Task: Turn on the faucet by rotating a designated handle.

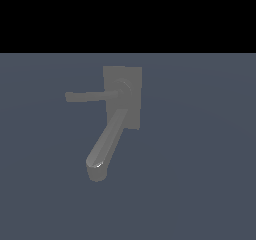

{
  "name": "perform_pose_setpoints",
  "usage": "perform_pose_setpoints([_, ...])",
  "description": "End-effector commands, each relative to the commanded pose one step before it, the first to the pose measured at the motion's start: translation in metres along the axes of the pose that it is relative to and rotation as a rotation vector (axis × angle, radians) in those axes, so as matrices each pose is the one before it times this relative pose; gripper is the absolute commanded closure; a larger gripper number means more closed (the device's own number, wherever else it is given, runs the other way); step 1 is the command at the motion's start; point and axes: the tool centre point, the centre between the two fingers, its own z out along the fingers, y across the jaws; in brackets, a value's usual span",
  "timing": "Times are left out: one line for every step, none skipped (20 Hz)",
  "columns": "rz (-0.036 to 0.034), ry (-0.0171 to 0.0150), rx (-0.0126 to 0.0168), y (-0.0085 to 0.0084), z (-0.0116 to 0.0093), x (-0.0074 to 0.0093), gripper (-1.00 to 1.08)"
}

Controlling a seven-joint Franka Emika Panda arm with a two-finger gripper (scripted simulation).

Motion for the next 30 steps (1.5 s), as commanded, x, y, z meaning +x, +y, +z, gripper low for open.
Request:
perform_pose_setpoints([0.0, 0.0, 0.0, 0.00001, 0.0, 0.0, 1.08])
perform_pose_setpoints([0.00022, 0.00069, -0.00095, 0.0001, -0.00012, 0.00008, 1.08])
perform_pose_setpoints([0.00079, 0.00236, -0.00324, 0.00016, -0.00046, 0.00011, 1.08])
perform_pose_setpoints([0.00127, 0.00381, -0.00522, 0.00034, -0.00073, 0.00024, 1.08])
perform_pose_setpoints([0.00177, 0.00533, -0.0073, 0.00048, -0.00102, 0.00035, 1.08])
perform_pose_setpoints([0.00227, 0.00687, -0.0094, 0.00061, -0.00132, 0.00045, 1.08])
perform_pose_setpoints([0.00276, 0.00842, -0.0115, 0.00074, -0.00163, 0.00055, 1.08])
perform_pose_setpoints([0.00323, 0.00995, -0.01359, 0.00088, -0.00194, 0.00066, 1.08])
perform_pose_setpoints([0.00369, 0.0115, -0.01569, 0.00101, -0.00226, 0.00078, 1.08])
perform_pose_setpoints([0.00414, 0.01306, -0.01779, 0.00115, -0.00259, 0.0009, 1.08])
perform_pose_setpoints([0.00457, 0.01463, -0.0199, 0.00128, -0.00293, 0.00103, 1.08])
perform_pose_setpoints([0.00497, 0.0162, -0.02201, 0.00141, -0.00328, 0.00117, 1.08])
perform_pose_setpoints([0.00534, 0.01778, -0.02412, 0.00154, -0.00364, 0.00132, 1.08])
perform_pose_setpoints([0.00568, 0.01936, -0.02625, 0.00167, -0.00401, 0.00148, 1.08])
perform_pose_setpoints([0.00597, 0.02095, -0.02837, 0.00179, -0.0044, 0.00166, 1.08])
perform_pose_setpoints([0.00621, 0.02254, -0.0305, 0.00192, -0.00479, 0.00185, 1.08])
perform_pose_setpoints([0.00639, 0.02413, -0.03263, 0.00203, -0.00519, 0.00205, 1.08])
perform_pose_setpoints([0.0065, 0.02573, -0.03478, 0.00214, -0.00561, 0.00227, 1.08])
perform_pose_setpoints([0.00653, 0.02731, -0.03691, 0.00224, -0.00604, 0.00252, 1.08])
perform_pose_setpoints([0.00647, 0.0289, -0.03906, 0.00232, -0.00648, 0.00278, 1.08])
perform_pose_setpoints([0.00623, 0.03015, -0.04075, 0.00237, -0.00685, 0.00304, 1.08])
perform_pose_setpoints([0.00579, 0.03086, -0.04171, 0.00237, -0.0071, 0.00326, 1.08])
perform_pose_setpoints([0.00517, 0.03091, -0.04178, 0.00231, -0.0072, 0.00342, 1.08])
perform_pose_setpoints([0.0045, 0.0309, -0.04177, 0.00223, -0.00728, 0.00358, 1.08])
perform_pose_setpoints([0.00379, 0.03088, -0.04173, 0.00214, -0.00735, 0.00374, 1.08])
perform_pose_setpoints([0.00304, 0.03087, -0.04168, 0.00204, -0.00742, 0.00391, 1.08])
perform_pose_setpoints([0.00225, 0.03084, -0.0416, 0.00193, -0.00747, 0.00408, 1.08])
perform_pose_setpoints([0.00142, 0.03081, -0.0415, 0.00181, -0.00752, 0.00425, 1.08])
perform_pose_setpoints([0.00056, 0.03077, -0.04137, 0.00167, -0.00757, 0.00443, 1.08])
perform_pose_setpoints([-0.00033, 0.03074, -0.04122, 0.00152, -0.00761, 0.00461, 1.08])
